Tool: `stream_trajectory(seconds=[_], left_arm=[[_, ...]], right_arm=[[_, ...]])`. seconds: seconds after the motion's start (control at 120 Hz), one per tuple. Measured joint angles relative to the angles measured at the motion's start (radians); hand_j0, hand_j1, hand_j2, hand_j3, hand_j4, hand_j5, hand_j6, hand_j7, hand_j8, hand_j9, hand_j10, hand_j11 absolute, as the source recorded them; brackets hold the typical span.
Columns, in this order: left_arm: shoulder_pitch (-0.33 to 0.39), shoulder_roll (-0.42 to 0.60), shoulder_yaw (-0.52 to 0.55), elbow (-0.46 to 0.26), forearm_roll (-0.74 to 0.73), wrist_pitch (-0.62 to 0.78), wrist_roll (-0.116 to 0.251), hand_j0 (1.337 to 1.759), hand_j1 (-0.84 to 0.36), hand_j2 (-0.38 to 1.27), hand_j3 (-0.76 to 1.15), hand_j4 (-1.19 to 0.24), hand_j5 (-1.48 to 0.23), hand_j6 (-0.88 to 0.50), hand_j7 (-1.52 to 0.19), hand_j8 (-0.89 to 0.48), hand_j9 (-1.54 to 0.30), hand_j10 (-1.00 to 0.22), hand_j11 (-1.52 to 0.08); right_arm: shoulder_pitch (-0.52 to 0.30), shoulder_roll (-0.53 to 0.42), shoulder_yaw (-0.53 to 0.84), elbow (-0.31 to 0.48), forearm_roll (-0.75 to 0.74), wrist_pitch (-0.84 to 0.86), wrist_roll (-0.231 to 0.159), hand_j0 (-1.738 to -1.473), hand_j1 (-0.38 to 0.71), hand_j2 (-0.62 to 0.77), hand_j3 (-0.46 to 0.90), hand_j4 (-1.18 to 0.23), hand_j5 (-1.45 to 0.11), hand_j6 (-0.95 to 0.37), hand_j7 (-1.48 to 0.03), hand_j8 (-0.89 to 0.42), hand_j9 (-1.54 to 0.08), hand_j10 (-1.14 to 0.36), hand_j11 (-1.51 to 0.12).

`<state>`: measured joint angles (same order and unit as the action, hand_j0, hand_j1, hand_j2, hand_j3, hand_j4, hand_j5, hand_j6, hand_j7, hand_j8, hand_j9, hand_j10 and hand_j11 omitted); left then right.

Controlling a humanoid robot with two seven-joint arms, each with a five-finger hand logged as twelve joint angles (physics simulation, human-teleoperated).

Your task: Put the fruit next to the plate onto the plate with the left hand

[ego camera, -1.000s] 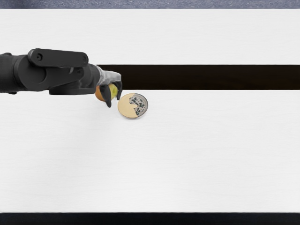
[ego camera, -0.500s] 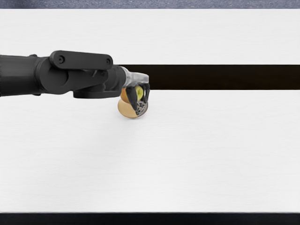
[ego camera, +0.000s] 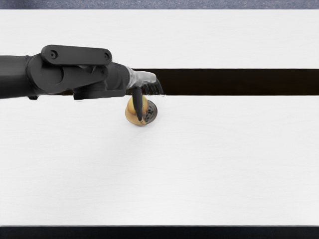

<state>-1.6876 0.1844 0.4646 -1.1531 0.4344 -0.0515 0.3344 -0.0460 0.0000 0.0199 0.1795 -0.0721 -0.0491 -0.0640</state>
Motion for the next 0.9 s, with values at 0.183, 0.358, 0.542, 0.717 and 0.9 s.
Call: stream_trajectory(seconds=[0.183, 0.358, 0.542, 0.717, 0.9], left_arm=[[0.090, 0.266, -0.176, -0.093, -0.042, -0.006, -0.001, 1.657, 0.02, 0.06, 0.00, -0.28, -0.36, -0.27, -0.36, -0.26, -0.36, -0.26, -0.37], [0.268, 0.517, -0.430, -0.173, -0.105, -0.126, -0.002, 1.658, 0.04, 0.06, 0.00, -0.27, -0.34, -0.26, -0.34, -0.26, -0.34, -0.26, -0.35], [0.405, 0.596, -0.651, -0.167, -0.221, -0.362, -0.002, 1.658, 0.04, 0.05, 0.00, -0.26, -0.34, -0.26, -0.34, -0.26, -0.34, -0.25, -0.34], [0.507, 0.624, -0.791, -0.063, -0.272, -0.513, -0.002, 1.658, 0.04, 0.05, 0.00, -0.26, -0.33, -0.26, -0.33, -0.26, -0.33, -0.25, -0.33], [0.572, 0.666, -0.854, 0.030, -0.319, -0.552, -0.002, 1.658, 0.04, 0.05, 0.00, -0.26, -0.33, -0.26, -0.33, -0.25, -0.33, -0.25, -0.33]], right_arm=[[0.000, 0.000, 0.000, 0.000, 0.000, 0.000, 0.000, -1.658, -0.32, -0.01, 0.00, -0.03, -0.03, -0.03, -0.03, -0.03, -0.03, -0.03, -0.03], [0.000, 0.000, 0.000, 0.000, 0.000, 0.000, 0.000, -1.658, -0.32, -0.01, 0.00, -0.03, -0.03, -0.03, -0.03, -0.03, -0.03, -0.03, -0.03], [0.000, 0.000, 0.000, 0.000, 0.000, 0.000, 0.000, -1.658, -0.32, -0.01, 0.00, -0.03, -0.03, -0.03, -0.03, -0.03, -0.03, -0.03, -0.03], [0.000, 0.000, 0.000, 0.000, 0.000, 0.000, 0.000, -1.658, -0.32, -0.01, 0.00, -0.03, -0.03, -0.03, -0.03, -0.03, -0.03, -0.03, -0.03], [0.000, 0.000, 0.000, 0.000, 0.000, 0.000, 0.000, -1.658, -0.32, -0.01, 0.00, -0.03, -0.03, -0.03, -0.03, -0.03, -0.03, -0.03, -0.03]])
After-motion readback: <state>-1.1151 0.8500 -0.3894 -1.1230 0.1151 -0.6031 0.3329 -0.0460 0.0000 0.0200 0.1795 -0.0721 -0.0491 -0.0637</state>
